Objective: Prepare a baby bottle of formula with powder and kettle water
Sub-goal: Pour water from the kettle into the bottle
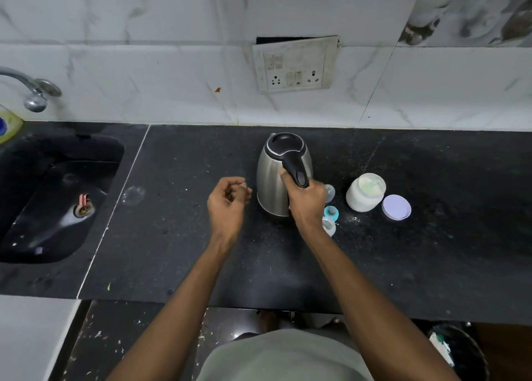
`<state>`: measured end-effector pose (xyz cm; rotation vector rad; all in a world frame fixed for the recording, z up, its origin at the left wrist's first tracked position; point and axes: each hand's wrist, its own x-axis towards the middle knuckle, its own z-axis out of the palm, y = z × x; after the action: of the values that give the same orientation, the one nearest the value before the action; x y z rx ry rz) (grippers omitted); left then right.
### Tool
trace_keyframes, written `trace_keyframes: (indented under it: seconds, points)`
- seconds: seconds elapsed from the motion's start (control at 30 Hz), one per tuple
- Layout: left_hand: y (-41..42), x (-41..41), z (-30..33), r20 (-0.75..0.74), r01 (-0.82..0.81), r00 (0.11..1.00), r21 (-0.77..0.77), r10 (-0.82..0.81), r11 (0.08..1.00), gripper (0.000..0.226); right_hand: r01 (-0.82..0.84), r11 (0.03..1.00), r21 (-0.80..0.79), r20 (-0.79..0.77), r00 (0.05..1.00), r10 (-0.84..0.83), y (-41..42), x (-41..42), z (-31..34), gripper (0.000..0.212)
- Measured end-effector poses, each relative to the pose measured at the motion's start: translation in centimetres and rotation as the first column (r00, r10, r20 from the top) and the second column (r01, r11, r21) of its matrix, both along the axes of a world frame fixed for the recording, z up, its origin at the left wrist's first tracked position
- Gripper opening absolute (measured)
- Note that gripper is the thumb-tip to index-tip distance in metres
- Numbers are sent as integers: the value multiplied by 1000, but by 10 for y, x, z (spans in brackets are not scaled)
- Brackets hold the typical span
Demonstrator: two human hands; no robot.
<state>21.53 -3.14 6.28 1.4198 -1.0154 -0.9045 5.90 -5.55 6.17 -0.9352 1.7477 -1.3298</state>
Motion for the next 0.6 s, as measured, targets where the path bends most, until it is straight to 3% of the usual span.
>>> trace_keyframes:
  seconds: [0.23, 0.43, 0.6]
  points:
    - [-7, -9, -3, -5, -88, 996, 10, 88, 996, 9, -145, 971, -192, 11, 989, 150, 14, -37, 69, 68]
    - [-11, -39, 7, -9, -115, 993, -23, 114, 993, 10, -171, 952, -253, 116, 972, 205, 29, -84, 131, 71]
    - [1, -74, 8, 9, -80, 997, -1, 80, 997, 16, -197, 939, -281, 104, 967, 234, 47, -132, 160, 80]
